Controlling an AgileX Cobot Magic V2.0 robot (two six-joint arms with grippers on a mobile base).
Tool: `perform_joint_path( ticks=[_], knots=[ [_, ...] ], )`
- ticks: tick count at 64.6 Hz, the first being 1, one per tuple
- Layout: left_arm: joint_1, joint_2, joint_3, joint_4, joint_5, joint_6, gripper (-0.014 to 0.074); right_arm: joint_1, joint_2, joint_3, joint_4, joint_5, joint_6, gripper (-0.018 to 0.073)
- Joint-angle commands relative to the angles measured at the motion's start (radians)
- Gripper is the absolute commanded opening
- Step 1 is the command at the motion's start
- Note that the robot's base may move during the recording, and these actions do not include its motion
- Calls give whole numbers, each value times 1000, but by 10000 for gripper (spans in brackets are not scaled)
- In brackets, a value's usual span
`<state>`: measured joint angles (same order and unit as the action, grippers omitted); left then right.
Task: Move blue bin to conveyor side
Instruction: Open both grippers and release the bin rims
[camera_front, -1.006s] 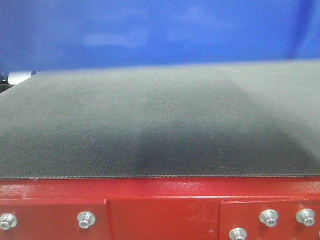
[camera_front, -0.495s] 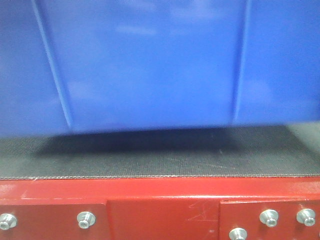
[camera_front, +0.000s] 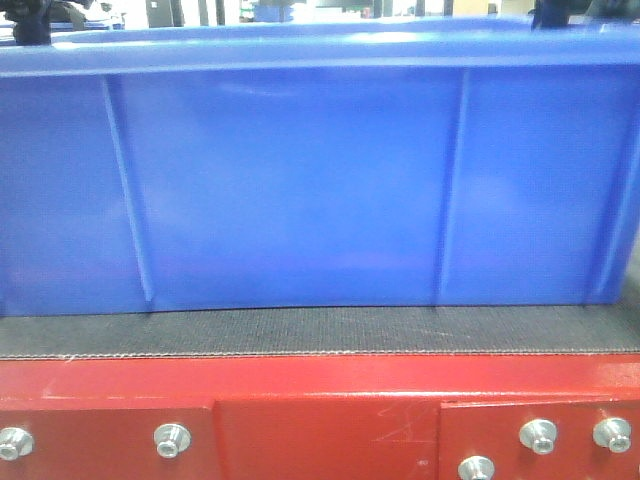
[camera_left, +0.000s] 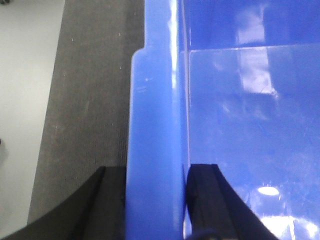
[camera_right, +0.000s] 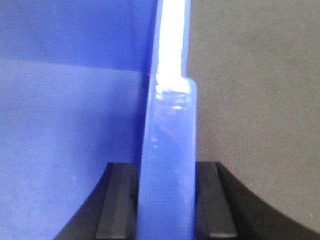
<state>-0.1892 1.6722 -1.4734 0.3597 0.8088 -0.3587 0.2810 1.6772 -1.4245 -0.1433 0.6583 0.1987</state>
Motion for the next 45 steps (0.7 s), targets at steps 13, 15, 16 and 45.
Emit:
perform_joint_path(
  ticks=[13, 15, 16, 45],
  knots=[
    [-26, -11, -18, -83, -152, 6, -19, 29, -2, -16, 83, -131, -22, -88],
    [-26, -11, -18, -83, -152, 6, -19, 29, -2, -16, 83, -131, -22, -88],
    [-26, -11, -18, -83, -152, 6, -19, 29, -2, -16, 83, -131, -22, -88],
    [-26, -11, -18, -112, -145, 6, 279, 29, -2, -16, 65, -127, -22, 75]
  ],
)
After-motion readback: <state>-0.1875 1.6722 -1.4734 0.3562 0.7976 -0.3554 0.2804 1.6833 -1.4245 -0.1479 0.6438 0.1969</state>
